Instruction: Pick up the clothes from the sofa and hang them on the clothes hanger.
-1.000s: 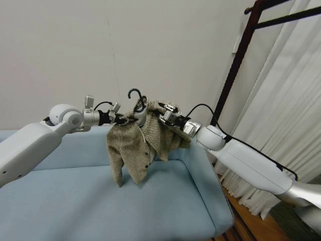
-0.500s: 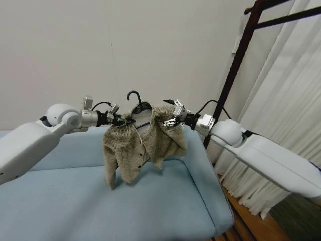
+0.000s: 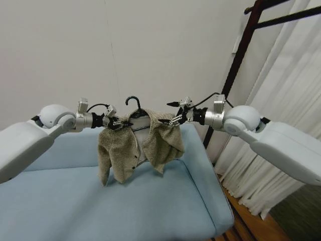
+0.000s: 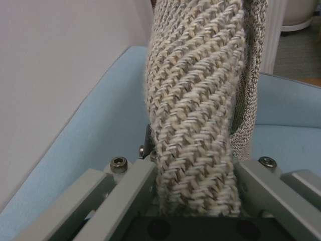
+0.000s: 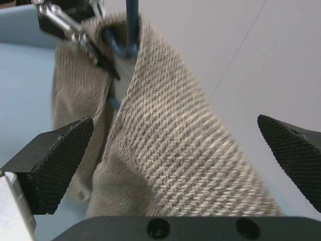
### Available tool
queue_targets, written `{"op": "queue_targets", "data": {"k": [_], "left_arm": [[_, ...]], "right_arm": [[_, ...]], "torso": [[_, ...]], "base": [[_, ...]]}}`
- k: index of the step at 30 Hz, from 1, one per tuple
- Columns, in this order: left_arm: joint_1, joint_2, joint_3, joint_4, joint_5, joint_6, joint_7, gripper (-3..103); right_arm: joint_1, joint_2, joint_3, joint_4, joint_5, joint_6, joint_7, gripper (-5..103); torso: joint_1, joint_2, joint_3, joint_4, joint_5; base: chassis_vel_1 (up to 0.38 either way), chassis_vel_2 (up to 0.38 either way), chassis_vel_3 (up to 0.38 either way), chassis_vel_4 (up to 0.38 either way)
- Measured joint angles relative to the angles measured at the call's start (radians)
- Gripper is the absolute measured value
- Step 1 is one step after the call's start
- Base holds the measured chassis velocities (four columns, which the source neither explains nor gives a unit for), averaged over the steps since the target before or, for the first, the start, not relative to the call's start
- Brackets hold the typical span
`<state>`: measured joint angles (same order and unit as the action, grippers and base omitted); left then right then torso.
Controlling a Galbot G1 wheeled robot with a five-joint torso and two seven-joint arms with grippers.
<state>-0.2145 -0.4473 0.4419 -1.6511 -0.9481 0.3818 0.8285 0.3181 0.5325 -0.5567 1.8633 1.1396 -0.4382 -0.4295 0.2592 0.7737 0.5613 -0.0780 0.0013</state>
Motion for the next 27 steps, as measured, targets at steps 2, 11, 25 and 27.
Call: {"op": "queue_targets", "data": {"k": [2, 11, 25, 27], "left_arm": [[0.0, 0.003, -0.001, -0.001, 0.009, -0.012, 0.015, 8], [0.019, 0.043, -0.036, -0.026, 0.063, -0.06, 0.092, 8], [0.118, 0.084, -0.142, -0.063, 0.129, -0.134, 0.141, 8], [0.123, 0.085, -0.149, -0.065, 0.129, -0.135, 0.143, 8]], "right_arm": [[0.013, 0.004, -0.016, -0.004, 0.015, -0.025, -0.003, 100], [0.173, 0.017, -0.161, 0.0, 0.055, -0.096, -0.056, 100], [0.363, 0.071, -0.343, 0.022, 0.43, -0.246, 0.203, 91], [0.363, 0.073, -0.345, 0.019, 0.435, -0.249, 0.21, 87]], "torso": [[0.0, 0.0, 0.0, 0.0, 0.0], [0.0, 0.0, 0.0, 0.0002, -0.0001], [0.0, 0.0, 0.0, 0.0003, -0.0001], [0.0, 0.0, 0.0, 0.0003, 0.0]], "base": [[0.0, 0.0, 0.0, 0.0], [0.0, 0.0, 0.0, 0.0], [0.0, 0.0, 0.0, 0.0], [0.0, 0.0, 0.0, 0.0]]}}
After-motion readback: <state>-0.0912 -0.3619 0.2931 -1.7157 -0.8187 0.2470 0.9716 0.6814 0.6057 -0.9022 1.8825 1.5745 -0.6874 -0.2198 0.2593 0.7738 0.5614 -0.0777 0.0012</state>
